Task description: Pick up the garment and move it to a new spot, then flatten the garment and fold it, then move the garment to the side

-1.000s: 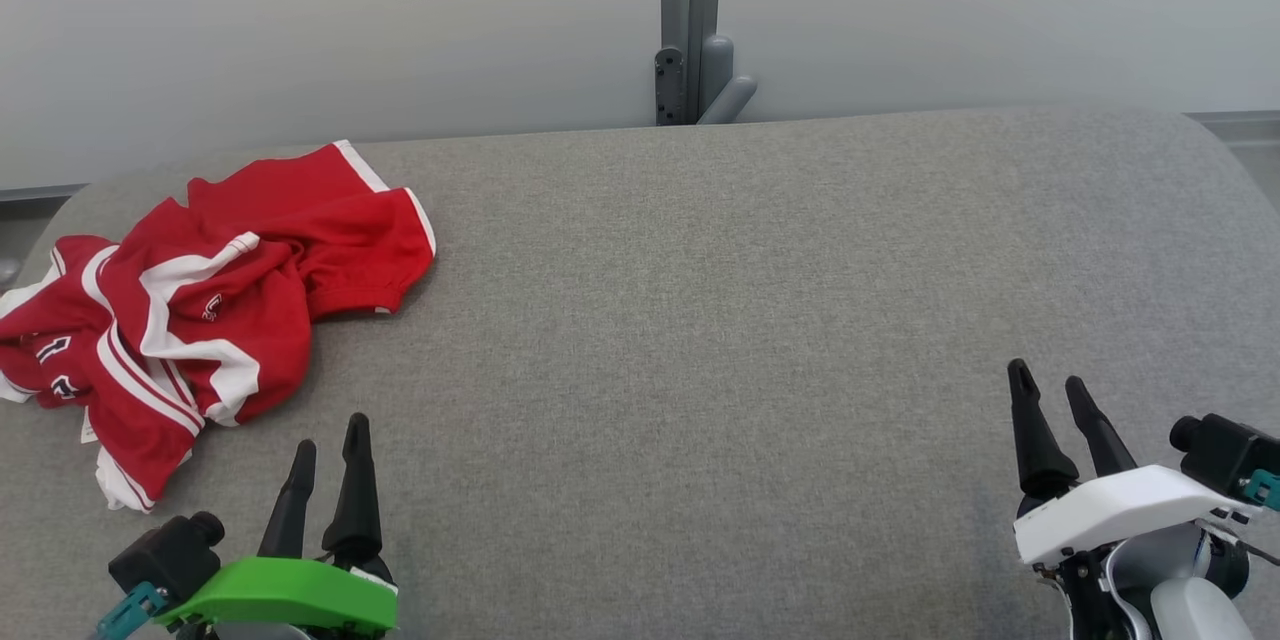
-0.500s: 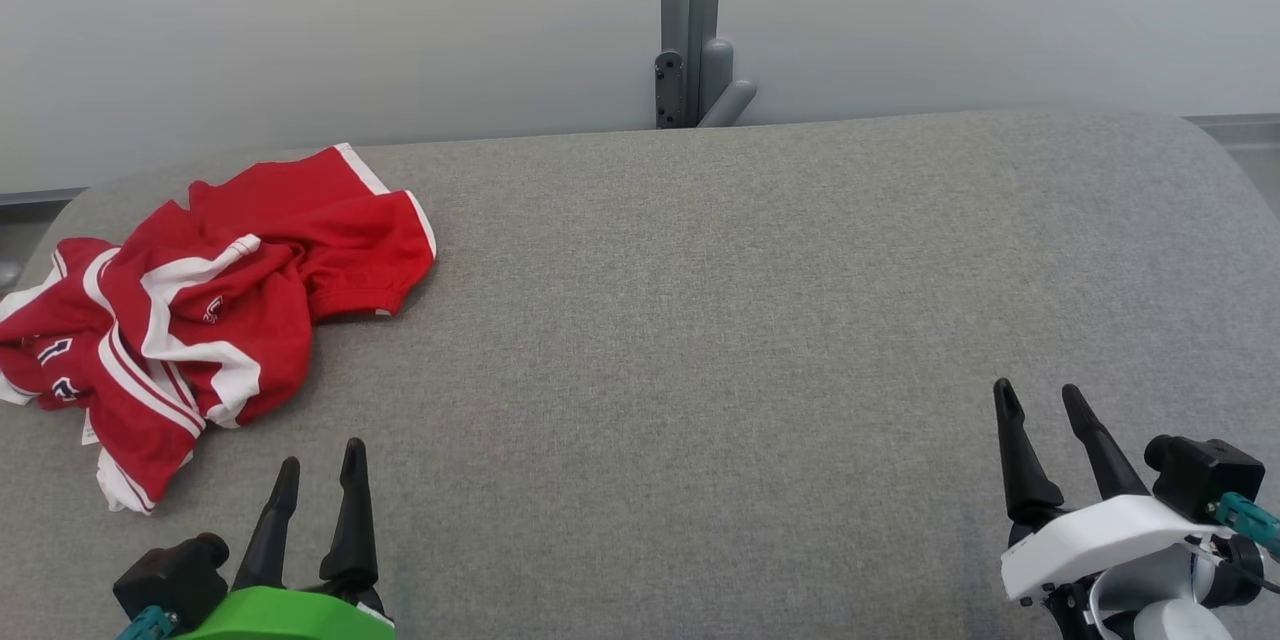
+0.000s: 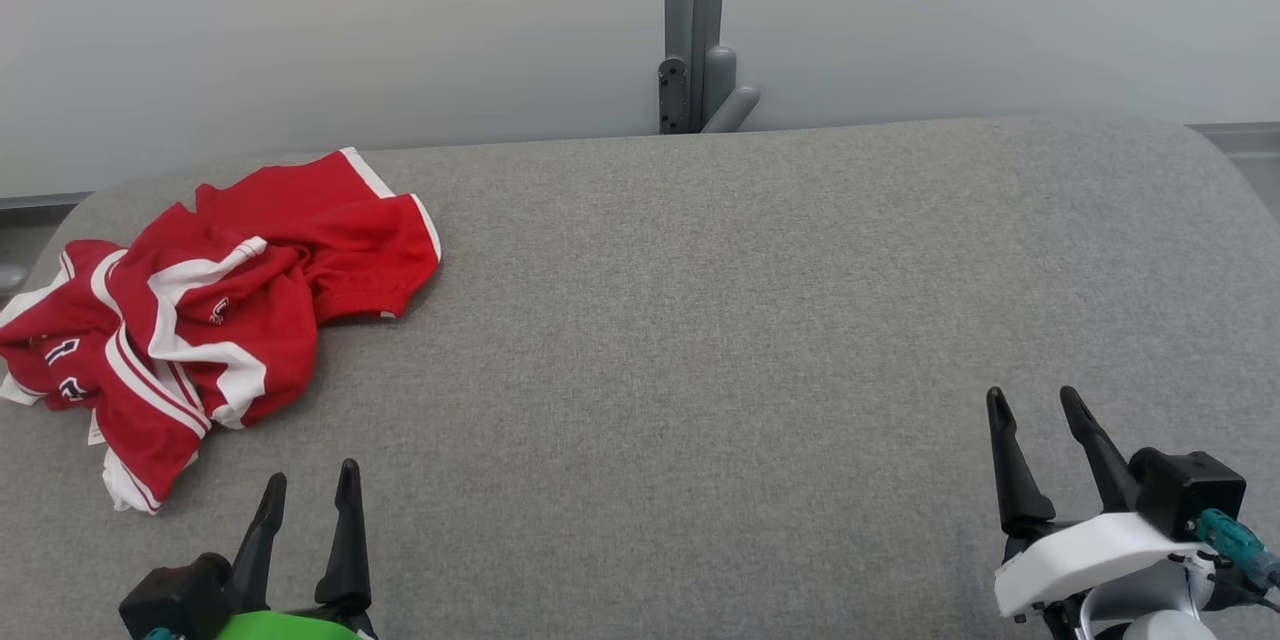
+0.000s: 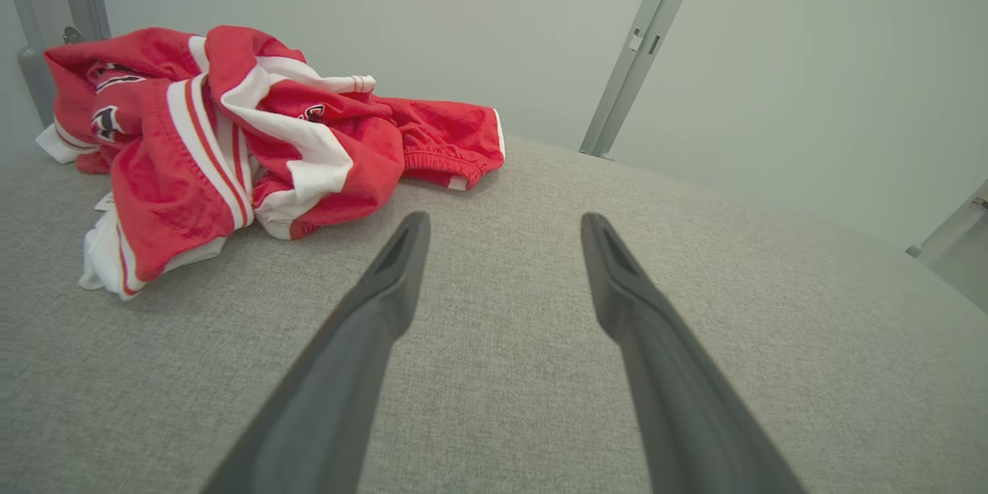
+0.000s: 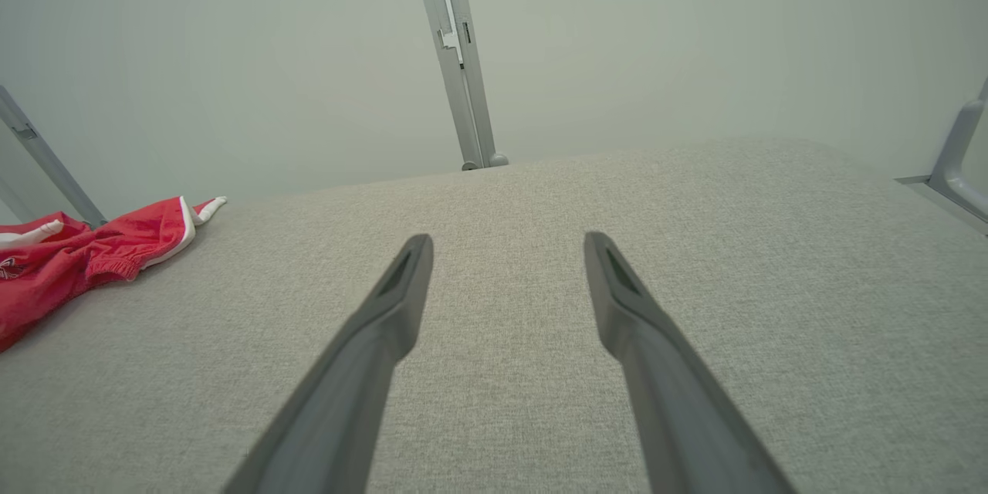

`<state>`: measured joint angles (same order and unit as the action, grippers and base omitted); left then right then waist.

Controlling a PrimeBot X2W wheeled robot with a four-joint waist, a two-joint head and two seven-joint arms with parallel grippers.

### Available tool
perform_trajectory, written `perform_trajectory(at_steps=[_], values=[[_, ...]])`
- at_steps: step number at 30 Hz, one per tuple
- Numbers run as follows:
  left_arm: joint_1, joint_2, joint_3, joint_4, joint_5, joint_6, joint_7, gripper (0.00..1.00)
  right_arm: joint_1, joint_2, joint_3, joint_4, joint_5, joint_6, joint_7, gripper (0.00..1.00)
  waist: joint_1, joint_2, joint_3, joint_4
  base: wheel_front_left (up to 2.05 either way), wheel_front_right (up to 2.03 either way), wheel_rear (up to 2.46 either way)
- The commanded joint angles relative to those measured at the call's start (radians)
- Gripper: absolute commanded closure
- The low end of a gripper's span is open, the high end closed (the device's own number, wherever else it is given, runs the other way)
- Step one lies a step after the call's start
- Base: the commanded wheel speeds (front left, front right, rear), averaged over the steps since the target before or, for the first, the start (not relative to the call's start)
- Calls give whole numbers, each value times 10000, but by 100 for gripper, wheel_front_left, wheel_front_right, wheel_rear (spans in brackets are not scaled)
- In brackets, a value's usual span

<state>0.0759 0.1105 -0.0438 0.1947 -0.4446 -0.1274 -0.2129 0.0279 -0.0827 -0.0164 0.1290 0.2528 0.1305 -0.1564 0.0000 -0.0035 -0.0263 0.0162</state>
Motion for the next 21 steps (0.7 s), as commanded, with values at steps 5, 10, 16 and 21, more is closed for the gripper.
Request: perform_trajectory(at_steps=[5, 10, 16, 21], values=[[204, 59, 129, -132, 442, -31, -109, 0, 111, 17, 60, -49, -461, 2, -221, 0, 0, 25, -40, 33, 0, 0, 0], [330, 90, 204, -176, 784, -36, -183, 0, 172, 35, 71, -69, -806, 3, -367, 0, 0, 26, -75, 43, 0, 0, 0], [420, 110, 280, -253, 1257, -37, -262, 0, 147, 37, -9, -54, -1220, 3, -540, 0, 0, 28, -57, 44, 0, 0, 0], [510, 132, 340, -256, 1591, -39, -320, 0, 203, 88, -111, 32, -1456, 2, -685, 0, 0, 30, -83, 47, 0, 0, 0]])
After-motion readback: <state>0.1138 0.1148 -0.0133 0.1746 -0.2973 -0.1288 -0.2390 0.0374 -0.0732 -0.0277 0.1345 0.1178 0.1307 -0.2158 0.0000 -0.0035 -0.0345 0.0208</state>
